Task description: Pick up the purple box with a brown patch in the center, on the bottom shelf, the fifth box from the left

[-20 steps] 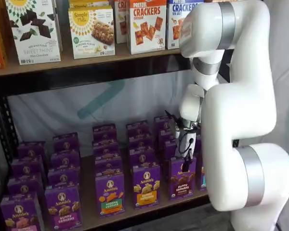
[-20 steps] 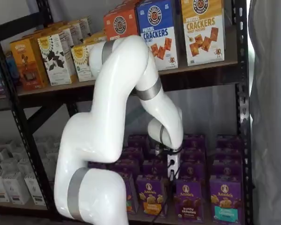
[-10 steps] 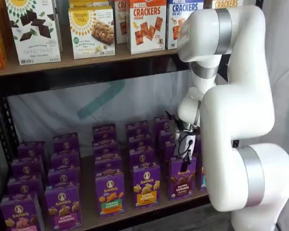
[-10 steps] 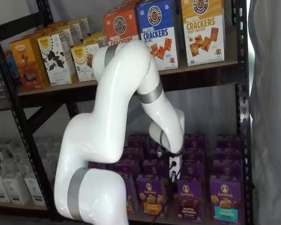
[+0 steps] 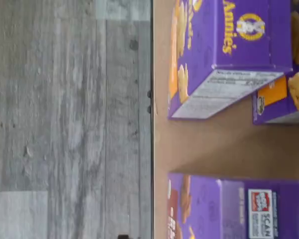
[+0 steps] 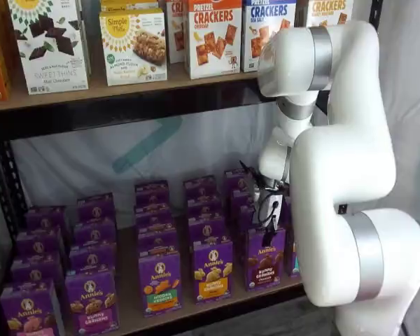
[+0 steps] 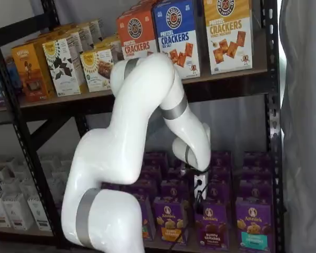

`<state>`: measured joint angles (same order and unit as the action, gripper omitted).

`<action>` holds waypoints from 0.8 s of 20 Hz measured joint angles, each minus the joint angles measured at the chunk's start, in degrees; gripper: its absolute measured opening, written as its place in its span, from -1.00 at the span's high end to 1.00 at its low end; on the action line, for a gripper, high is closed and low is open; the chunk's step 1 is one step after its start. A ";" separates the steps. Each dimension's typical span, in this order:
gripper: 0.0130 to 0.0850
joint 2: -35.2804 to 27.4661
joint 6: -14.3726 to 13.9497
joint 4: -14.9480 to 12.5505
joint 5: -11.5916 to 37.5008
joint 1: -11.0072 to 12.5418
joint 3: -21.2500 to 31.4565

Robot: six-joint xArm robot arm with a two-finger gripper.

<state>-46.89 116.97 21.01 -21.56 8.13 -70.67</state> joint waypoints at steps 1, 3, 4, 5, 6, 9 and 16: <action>-1.00 -0.68 -0.86 -1.02 0.14 0.07 -0.74; -1.00 -2.00 -1.96 -2.33 0.47 0.14 -2.14; -1.00 -2.64 -2.61 -3.10 0.54 0.18 -2.81; -1.00 -3.26 -3.55 -4.20 0.53 0.24 -3.51; -1.00 -3.87 -4.88 -5.74 0.46 0.33 -4.15; -1.00 -5.81 -10.13 -11.84 -0.09 0.64 -6.31; -1.00 -9.29 -16.57 -19.13 -0.58 0.83 -9.59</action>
<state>-56.18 100.40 1.88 -22.15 8.96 -80.26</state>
